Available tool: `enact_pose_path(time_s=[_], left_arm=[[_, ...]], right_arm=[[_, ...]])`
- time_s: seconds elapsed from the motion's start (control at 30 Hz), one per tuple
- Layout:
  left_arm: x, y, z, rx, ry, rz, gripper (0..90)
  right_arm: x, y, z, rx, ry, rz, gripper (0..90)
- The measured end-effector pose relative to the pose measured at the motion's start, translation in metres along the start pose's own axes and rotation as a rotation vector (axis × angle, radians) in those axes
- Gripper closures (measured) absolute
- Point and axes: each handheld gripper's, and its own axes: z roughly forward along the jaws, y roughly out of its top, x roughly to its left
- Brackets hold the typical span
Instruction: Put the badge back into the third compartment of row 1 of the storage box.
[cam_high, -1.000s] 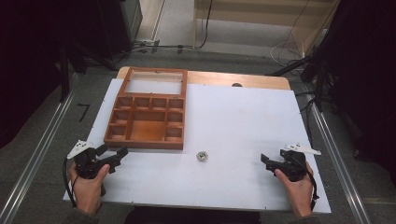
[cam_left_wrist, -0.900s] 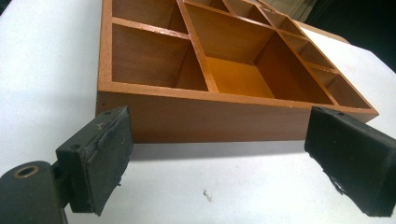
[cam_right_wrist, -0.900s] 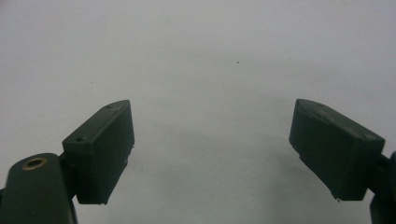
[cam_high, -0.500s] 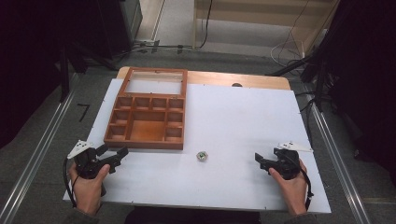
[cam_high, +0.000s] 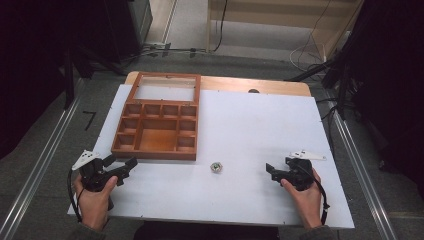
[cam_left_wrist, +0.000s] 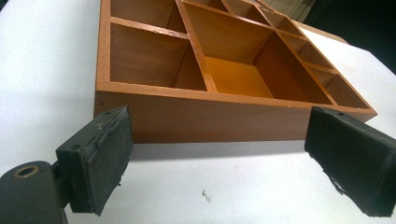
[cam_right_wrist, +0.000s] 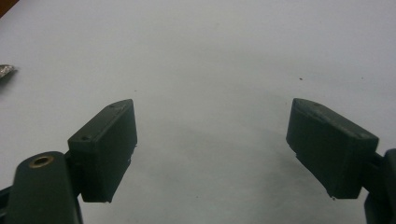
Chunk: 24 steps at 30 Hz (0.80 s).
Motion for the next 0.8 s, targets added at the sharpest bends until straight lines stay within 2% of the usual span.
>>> enact_pose_path(time_s=[0.8], left_arm=[[0.000, 0.000, 0.000, 0.004, -0.003, 0.000, 7.8]], right_arm=[[0.031, 0.008, 0.019, 0.024, 0.060, -0.054, 16.4]])
